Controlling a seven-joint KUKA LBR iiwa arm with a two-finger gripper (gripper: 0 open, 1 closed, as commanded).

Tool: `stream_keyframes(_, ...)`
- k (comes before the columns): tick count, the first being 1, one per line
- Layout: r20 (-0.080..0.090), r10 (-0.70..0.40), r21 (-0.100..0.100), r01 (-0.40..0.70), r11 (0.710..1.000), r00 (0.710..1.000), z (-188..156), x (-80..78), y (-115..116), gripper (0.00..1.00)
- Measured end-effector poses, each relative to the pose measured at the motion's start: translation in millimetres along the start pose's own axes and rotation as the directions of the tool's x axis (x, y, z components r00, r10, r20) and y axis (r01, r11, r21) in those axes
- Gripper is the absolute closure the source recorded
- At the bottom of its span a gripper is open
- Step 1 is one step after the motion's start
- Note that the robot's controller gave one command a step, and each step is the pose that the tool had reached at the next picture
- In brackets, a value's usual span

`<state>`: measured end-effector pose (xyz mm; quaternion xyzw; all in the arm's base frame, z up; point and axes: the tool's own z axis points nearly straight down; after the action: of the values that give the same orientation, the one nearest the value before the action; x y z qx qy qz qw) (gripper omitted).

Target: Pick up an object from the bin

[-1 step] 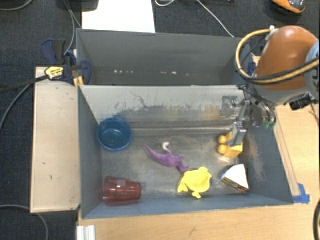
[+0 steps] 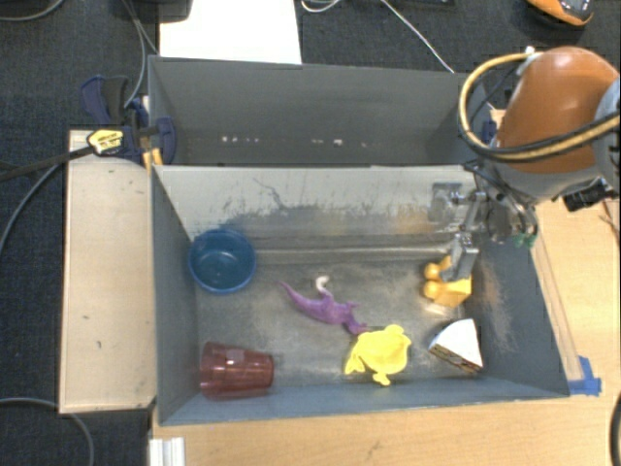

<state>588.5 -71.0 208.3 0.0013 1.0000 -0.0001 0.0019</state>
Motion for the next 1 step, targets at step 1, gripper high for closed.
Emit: stream_keyframes(1, 0.006, -0.015, 0.001, 0.015, 1.0, 1.0, 44.0, -1.8, 2.8, 0.0)
